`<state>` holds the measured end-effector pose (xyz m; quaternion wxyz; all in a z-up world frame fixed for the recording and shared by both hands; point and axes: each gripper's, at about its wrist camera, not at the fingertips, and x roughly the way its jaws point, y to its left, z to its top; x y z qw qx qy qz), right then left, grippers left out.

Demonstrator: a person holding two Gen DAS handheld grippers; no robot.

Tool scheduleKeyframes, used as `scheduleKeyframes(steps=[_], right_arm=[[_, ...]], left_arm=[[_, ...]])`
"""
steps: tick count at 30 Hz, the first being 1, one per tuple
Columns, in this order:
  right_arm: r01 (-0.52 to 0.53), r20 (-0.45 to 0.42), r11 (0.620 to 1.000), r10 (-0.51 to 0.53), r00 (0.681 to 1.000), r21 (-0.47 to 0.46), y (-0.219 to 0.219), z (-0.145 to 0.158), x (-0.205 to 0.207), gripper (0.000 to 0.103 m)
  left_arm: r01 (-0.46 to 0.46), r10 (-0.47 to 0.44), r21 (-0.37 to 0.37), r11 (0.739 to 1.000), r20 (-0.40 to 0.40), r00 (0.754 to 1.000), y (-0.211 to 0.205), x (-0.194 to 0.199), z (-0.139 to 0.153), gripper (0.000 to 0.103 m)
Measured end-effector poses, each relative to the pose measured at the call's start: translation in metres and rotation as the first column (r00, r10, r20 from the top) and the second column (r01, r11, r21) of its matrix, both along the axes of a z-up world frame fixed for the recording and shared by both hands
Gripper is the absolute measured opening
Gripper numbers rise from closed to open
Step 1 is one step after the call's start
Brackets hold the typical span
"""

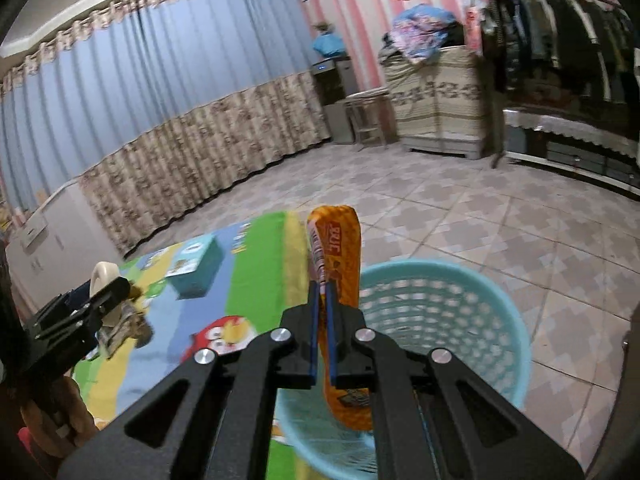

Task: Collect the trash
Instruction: 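Open both grippers over the basket, dropping the lid and snack bag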

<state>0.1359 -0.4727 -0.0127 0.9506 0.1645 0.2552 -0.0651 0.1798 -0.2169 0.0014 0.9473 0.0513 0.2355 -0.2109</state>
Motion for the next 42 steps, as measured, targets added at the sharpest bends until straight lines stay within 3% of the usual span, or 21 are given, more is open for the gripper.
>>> scheduleKeyframes(steps=[12,19,28,39,41,42], right_arm=[[0.101,-0.027,0.995,-0.101,0.995,0.001,-0.044,-0.01,-0.004,0.004],[0.126,-0.029,0.992,-0.125,0.992,0.031,-0.058,-0.017,-0.004,0.004],[0.127,-0.031,0.992,-0.126,0.992,0.03,-0.057,-0.019,-0.004,0.004],[0.141,-0.039,0.99,-0.14,0.989,0.027,-0.05,-0.03,0.003,0.009],[0.148,-0.048,0.988,-0.147,0.988,0.03,-0.046,-0.036,0.008,0.033],[0.158,-0.048,0.987,-0.156,0.987,0.026,-0.045,-0.037,0.008,0.056]], left_arm=[[0.158,-0.158,-0.007,0.987,-0.08,0.984,-0.098,0.007,-0.03,0.06],[0.182,-0.181,-0.001,0.983,-0.111,0.977,-0.129,0.02,-0.041,0.064],[0.124,-0.123,-0.004,0.992,-0.089,0.988,-0.112,0.025,-0.039,0.086],[0.024,-0.023,0.029,0.999,-0.005,1.0,-0.068,0.021,-0.023,0.094],[0.009,-0.009,0.028,1.0,0.01,1.0,-0.059,0.019,-0.02,0.094],[0.005,-0.005,0.025,1.0,0.012,1.0,-0.057,0.019,-0.018,0.095]])
